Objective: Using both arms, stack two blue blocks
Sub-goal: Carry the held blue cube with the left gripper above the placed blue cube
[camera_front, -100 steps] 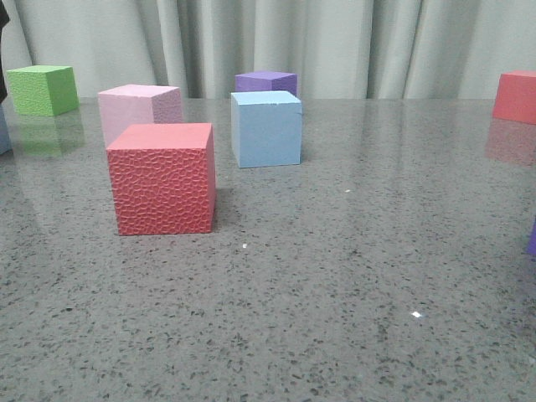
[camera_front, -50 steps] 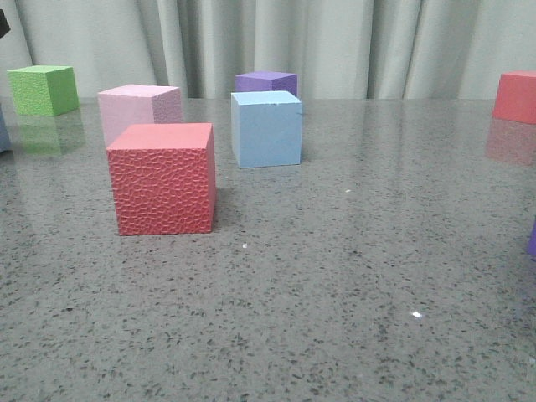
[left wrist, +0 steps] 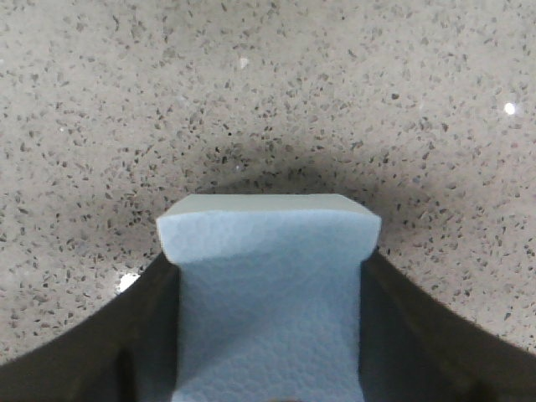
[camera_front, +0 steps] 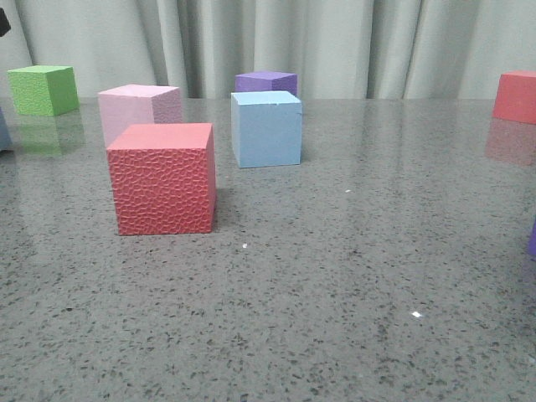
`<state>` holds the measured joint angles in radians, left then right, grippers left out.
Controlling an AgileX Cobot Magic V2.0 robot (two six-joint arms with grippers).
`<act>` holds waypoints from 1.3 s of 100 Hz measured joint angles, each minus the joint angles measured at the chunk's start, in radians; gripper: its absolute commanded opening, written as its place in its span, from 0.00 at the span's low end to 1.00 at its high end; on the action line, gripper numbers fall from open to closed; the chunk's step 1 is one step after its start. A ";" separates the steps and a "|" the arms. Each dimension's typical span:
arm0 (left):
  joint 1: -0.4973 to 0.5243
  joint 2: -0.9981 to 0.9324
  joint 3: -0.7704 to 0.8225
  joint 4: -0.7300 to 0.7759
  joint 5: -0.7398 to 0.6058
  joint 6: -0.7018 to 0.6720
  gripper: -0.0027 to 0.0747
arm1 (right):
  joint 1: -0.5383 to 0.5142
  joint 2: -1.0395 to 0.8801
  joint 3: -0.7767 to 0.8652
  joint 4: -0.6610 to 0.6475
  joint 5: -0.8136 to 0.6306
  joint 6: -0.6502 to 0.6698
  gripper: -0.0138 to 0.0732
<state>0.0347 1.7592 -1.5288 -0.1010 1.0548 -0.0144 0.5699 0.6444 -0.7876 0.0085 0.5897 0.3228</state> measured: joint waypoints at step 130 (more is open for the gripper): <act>-0.473 0.082 -0.446 0.018 0.138 -0.611 0.16 | 0.000 0.000 0.000 -0.008 0.000 0.000 0.78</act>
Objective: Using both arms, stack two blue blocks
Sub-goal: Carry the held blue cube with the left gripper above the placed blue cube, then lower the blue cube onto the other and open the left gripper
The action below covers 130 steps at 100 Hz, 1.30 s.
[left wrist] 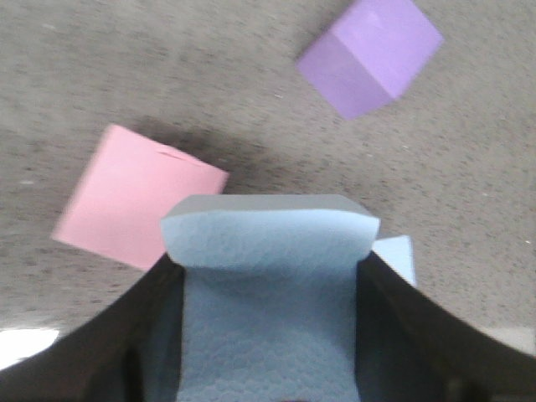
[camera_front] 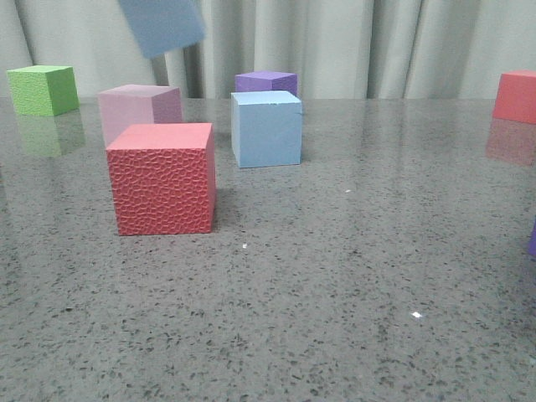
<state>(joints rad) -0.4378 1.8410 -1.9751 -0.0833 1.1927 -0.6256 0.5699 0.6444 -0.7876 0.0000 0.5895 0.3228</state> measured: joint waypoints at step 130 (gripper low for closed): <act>-0.126 0.098 -0.059 -0.034 -0.018 -0.023 0.45 | 0.000 0.000 0.000 0.000 -0.002 0.000 0.78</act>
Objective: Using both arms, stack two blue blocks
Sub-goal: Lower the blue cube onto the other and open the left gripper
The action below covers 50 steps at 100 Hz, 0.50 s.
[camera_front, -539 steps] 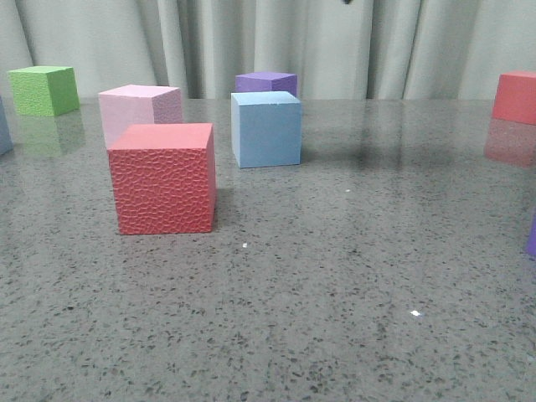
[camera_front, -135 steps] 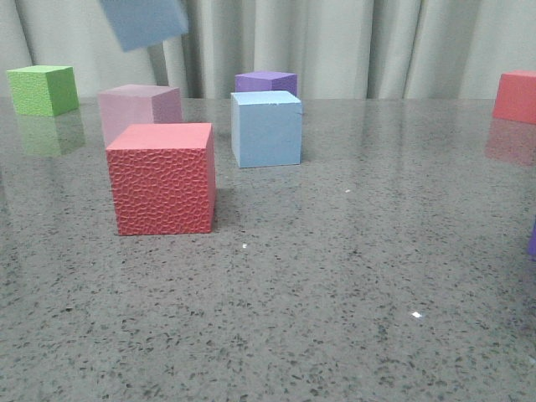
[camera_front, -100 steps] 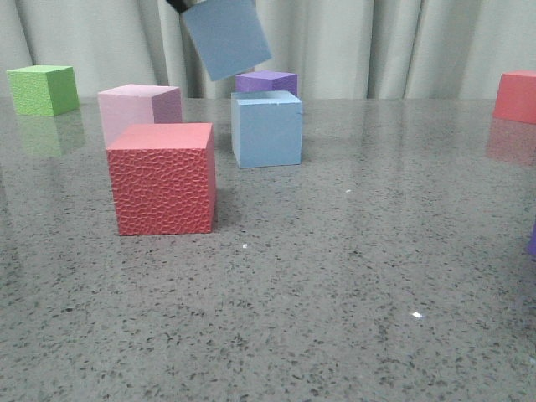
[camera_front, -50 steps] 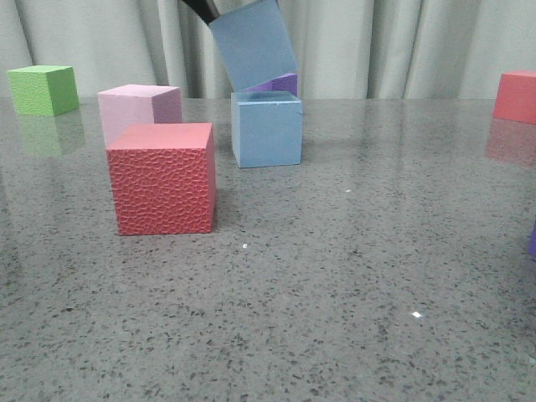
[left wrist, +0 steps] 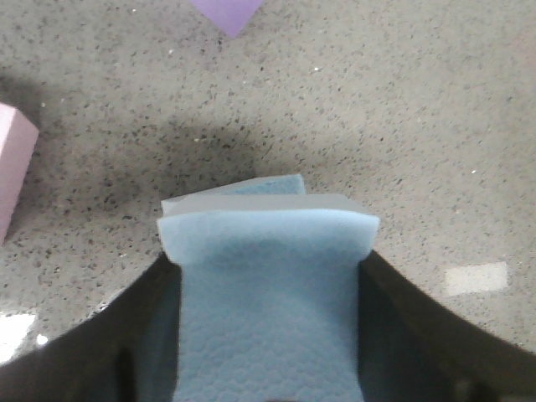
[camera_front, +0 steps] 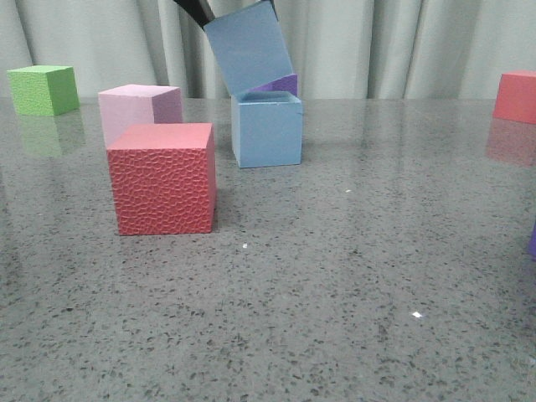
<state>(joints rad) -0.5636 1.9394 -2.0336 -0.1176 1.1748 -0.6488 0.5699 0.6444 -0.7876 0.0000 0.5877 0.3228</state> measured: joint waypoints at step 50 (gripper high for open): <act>0.000 0.000 0.000 -0.009 -0.022 0.000 0.67 | 0.000 0.000 0.000 -0.009 0.000 0.000 0.78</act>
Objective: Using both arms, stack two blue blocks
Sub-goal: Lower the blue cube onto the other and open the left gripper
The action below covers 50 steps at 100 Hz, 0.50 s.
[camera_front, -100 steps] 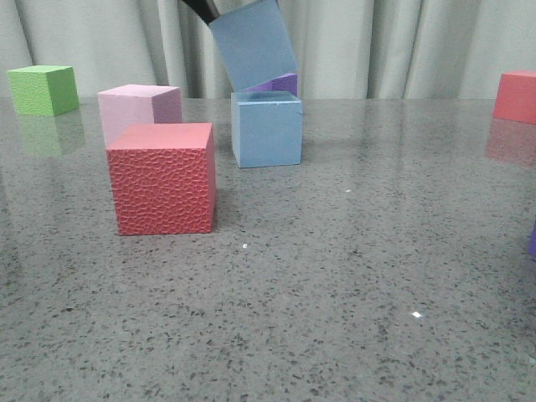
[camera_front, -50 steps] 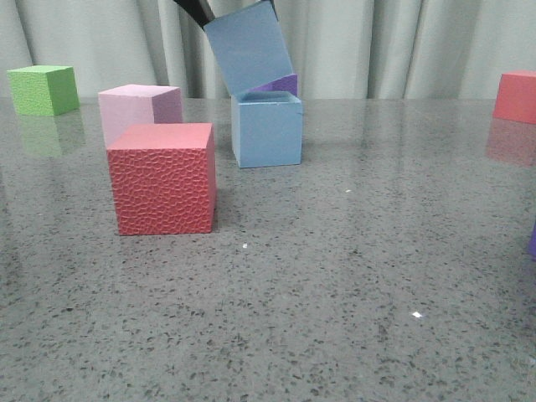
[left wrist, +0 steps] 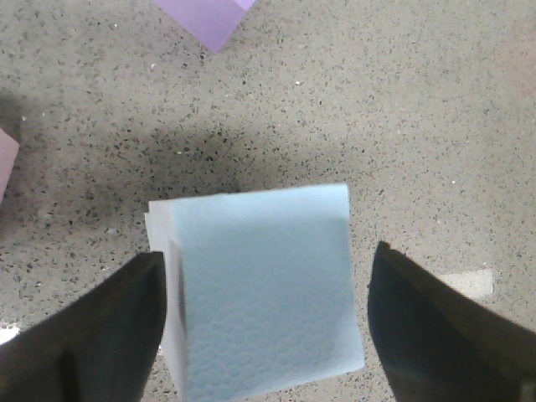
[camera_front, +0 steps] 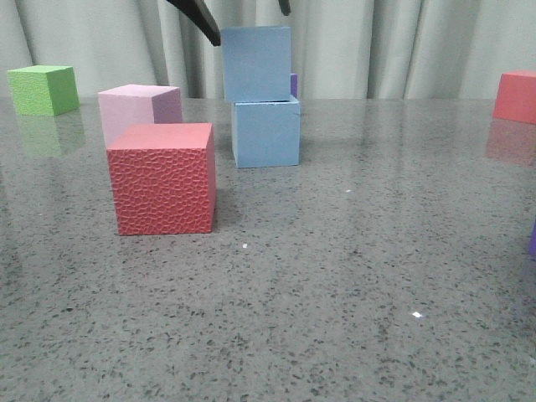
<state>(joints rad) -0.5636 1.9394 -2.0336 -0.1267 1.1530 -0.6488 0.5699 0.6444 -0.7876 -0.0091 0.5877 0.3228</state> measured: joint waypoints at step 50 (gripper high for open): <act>0.000 -0.016 -0.030 0.065 0.040 0.074 0.66 | 0.000 0.000 0.000 -0.031 0.000 0.000 0.78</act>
<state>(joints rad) -0.5636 1.9237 -2.0633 -0.0620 1.1926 -0.5748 0.5699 0.6444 -0.7876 -0.0398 0.5877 0.3228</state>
